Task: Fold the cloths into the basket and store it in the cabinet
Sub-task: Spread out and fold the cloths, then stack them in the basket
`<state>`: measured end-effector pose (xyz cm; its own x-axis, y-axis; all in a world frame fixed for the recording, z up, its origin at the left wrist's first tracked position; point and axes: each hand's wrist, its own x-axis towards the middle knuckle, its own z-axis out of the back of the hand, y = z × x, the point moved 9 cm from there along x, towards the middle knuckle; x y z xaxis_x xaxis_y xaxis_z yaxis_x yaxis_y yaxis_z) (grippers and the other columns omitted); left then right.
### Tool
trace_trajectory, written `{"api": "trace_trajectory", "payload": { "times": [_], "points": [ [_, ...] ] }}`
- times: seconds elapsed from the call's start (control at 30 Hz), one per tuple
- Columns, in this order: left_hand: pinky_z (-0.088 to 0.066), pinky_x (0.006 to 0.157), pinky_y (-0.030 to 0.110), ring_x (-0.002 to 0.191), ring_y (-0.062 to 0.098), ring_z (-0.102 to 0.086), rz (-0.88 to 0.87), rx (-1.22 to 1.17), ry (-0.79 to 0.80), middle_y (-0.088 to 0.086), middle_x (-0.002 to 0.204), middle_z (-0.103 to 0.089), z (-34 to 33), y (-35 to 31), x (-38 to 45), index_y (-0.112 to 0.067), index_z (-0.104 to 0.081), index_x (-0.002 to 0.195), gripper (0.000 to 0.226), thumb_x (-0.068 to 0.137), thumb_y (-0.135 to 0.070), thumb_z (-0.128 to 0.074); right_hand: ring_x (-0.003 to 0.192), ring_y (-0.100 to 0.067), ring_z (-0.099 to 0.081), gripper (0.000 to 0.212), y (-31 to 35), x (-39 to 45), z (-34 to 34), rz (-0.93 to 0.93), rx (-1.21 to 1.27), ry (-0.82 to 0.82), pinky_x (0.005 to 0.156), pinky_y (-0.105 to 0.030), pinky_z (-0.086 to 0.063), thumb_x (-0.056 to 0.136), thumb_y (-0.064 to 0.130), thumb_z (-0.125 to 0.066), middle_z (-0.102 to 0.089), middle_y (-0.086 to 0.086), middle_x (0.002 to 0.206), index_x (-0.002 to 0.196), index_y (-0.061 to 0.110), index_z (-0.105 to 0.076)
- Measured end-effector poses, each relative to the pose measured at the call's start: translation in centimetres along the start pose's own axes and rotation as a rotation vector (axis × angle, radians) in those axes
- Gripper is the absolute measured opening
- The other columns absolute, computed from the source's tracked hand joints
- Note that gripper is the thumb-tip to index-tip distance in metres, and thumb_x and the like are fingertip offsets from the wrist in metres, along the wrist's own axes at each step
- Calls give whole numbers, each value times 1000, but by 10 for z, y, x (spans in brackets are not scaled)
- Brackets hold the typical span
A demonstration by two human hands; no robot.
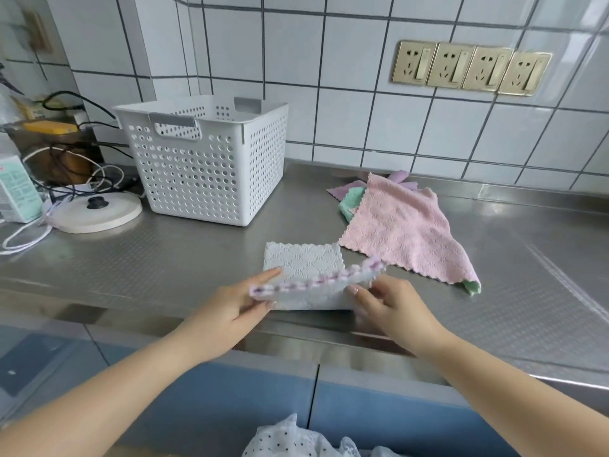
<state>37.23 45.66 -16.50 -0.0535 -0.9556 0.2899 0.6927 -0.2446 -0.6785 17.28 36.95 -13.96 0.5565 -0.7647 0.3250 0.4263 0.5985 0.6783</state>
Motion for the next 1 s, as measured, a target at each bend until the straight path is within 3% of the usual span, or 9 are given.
{"api": "trace_trajectory", "payload": {
  "times": [0.03, 0.07, 0.13, 0.27, 0.37, 0.5, 0.6, 0.8, 1.0],
  "points": [
    [-47, 84, 26, 109, 24, -41, 6, -58, -76, -5, 114, -42, 7, -1, 4, -37, -58, 111, 19, 93, -32, -52, 44, -2, -32, 41, -1, 8, 0, -57, 63, -38, 46, -15, -26, 92, 27, -57, -40, 14, 44, 52, 35, -50],
    [-49, 80, 23, 95, 4, -64, 36, -128, -128, -24, 101, -67, 10, -1, 9, -30, -62, 105, 14, 93, -29, -53, 43, -2, -29, 43, -2, 15, 0, -97, 122, -63, 44, -15, -25, 92, 29, -57, -36, 15, 43, 51, 33, -46],
    [-48, 74, 16, 83, -2, -64, 126, -220, -193, -21, 89, -70, 13, 6, 19, -22, -55, 120, 27, 93, -21, -55, 41, -2, -27, 46, -5, 33, -3, -153, 185, -99, 42, -16, -23, 91, 29, -58, -31, 14, 42, 53, 25, -34],
    [-38, 66, 27, 70, 19, -52, 308, -278, -239, 23, 85, -64, 16, 20, 36, -34, 1, 149, 78, 94, -23, -54, 45, -7, -25, 46, -28, 63, -12, -318, 142, -113, 44, -22, -18, 91, 31, -57, -26, 9, 50, 59, 19, -26],
    [-34, 61, 27, 68, 16, -48, 425, -224, -209, 23, 86, -63, 12, 32, 44, -37, 12, 147, 85, 94, -26, -55, 51, -13, -28, 45, -38, 74, -21, -359, -4, -51, 47, -27, -16, 91, 29, -56, -29, 2, 54, 60, 17, -26],
    [-36, 72, 21, 89, 12, -52, 461, -250, -109, 8, 104, -63, 6, 37, 55, -29, -29, 145, 60, 93, -12, -53, 67, -18, -47, 17, -46, 77, -27, -372, -128, -19, 52, -26, -29, 88, 29, -60, -44, 7, 63, 78, 16, -54],
    [-36, 74, 8, 103, 3, -50, 474, -127, -58, -2, 128, -59, 6, 38, 61, -21, -58, 127, 39, 91, -9, -52, 71, -10, -50, 42, -54, 77, -29, -420, -72, -13, 67, -23, -35, 86, 30, -63, -50, 12, 75, 125, 15, -54],
    [-37, 93, 17, 105, 5, -53, 546, -151, 0, -3, 126, -59, 4, 43, 63, -19, -61, 123, 35, 90, -10, -53, 61, 6, -47, 48, -62, 79, -29, -448, -28, -16, 47, -7, -29, 83, 28, -65, -51, 16, 71, 127, 18, -49],
    [-45, 79, 19, 99, 8, -56, 525, -63, 52, -2, 118, -54, 12, 37, 63, -22, -53, 132, 40, 92, -20, -54, 88, -19, -59, 57, -57, 76, -20, -480, -100, 12, 73, -27, -45, 86, 38, -59, -59, 2, 98, 136, 18, -38]
  ]
}}
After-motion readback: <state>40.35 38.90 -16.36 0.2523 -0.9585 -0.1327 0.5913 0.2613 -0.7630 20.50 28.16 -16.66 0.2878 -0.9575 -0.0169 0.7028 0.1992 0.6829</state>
